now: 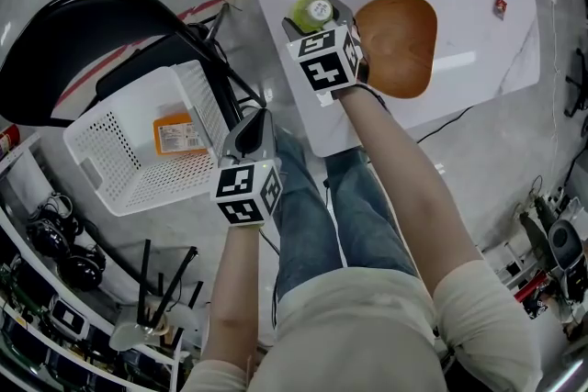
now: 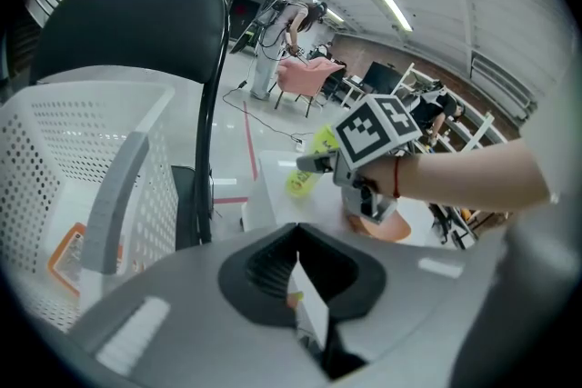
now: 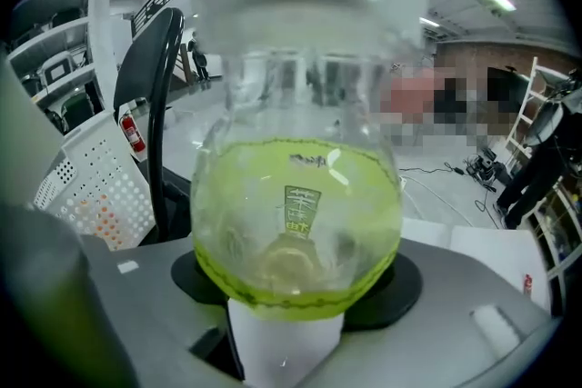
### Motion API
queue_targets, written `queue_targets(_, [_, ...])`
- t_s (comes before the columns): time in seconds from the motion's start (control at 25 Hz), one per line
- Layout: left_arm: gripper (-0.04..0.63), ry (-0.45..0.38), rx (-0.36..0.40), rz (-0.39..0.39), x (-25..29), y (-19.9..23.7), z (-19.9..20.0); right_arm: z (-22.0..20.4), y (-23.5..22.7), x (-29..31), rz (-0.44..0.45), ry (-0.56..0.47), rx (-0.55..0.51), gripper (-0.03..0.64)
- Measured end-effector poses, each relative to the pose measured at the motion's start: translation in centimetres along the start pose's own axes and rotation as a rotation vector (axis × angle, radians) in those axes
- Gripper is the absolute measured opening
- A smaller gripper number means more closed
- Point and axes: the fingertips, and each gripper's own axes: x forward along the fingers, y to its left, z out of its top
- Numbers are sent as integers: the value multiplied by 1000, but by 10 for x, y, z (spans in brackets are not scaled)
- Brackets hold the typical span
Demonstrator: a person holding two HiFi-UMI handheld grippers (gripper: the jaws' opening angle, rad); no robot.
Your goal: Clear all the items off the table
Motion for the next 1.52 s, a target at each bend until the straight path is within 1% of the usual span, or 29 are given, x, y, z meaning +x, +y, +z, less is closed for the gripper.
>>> queue_targets(0.16, [9,-4,3,-1,-1,-1,1,-1,0,0,-4,2,-14,296])
queue_targets(0.4, [9,-21,5,-2,-6,-3,6,-7,3,-5,7,20,-10,287])
queue_targets(0.72, [9,-37,37,-10,-20,-14,13,-6,11,-26,16,19,-15,285])
queue_targets(1.0, [9,-34,41,0,-32,-23,13,3,15,-60,24,-1,-6,285])
queue_targets(1.52, [9,-68,46,-10,-68,-51,22,24,13,-128,20,-51,-28,285])
